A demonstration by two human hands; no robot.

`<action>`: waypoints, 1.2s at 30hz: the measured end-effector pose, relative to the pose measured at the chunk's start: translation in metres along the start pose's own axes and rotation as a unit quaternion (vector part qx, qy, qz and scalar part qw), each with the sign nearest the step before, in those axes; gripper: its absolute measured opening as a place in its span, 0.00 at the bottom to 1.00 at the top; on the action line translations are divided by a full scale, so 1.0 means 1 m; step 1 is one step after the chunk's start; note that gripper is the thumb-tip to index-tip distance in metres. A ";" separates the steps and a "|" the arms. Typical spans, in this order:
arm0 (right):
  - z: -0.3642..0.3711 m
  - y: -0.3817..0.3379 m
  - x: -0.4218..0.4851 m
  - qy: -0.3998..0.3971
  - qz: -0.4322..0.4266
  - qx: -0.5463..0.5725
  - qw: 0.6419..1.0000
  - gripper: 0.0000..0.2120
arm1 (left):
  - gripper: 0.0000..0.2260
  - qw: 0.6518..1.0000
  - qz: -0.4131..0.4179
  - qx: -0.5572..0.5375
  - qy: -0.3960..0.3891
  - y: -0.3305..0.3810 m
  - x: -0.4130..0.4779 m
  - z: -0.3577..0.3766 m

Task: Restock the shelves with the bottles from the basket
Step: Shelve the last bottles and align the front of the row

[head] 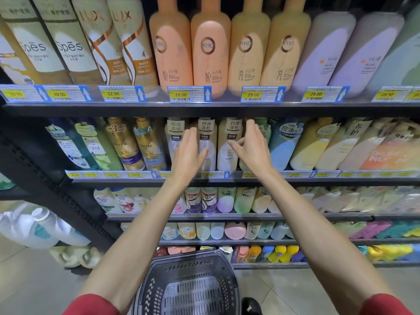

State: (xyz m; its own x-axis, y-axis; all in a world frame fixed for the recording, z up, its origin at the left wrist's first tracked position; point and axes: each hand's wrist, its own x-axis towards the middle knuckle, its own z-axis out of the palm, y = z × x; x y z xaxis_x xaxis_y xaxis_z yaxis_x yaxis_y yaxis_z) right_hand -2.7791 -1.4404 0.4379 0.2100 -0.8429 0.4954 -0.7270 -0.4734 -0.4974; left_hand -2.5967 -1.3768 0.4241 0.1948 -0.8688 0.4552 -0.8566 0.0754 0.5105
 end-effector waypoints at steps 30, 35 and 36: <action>0.090 -0.092 -0.047 -0.024 -0.048 0.027 0.998 0.31 | 0.31 0.992 -0.098 0.001 0.078 -0.117 -0.038 -0.071; 0.116 -0.115 -0.058 0.008 0.052 -0.029 0.998 0.30 | 0.35 0.993 -0.102 -0.043 0.049 -0.141 -0.043 -0.062; 0.121 -0.118 -0.061 0.011 0.074 -0.038 0.996 0.30 | 0.35 0.993 -0.106 -0.046 0.035 -0.146 -0.044 -0.060</action>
State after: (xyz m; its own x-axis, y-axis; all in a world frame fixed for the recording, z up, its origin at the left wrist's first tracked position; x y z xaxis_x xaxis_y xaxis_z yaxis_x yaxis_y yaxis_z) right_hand -2.6273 -1.3642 0.3801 0.0819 -0.8959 0.4367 -0.7964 -0.3222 -0.5117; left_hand -2.4517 -1.3202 0.3739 0.4019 -0.8338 0.3786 -0.7465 -0.0588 0.6628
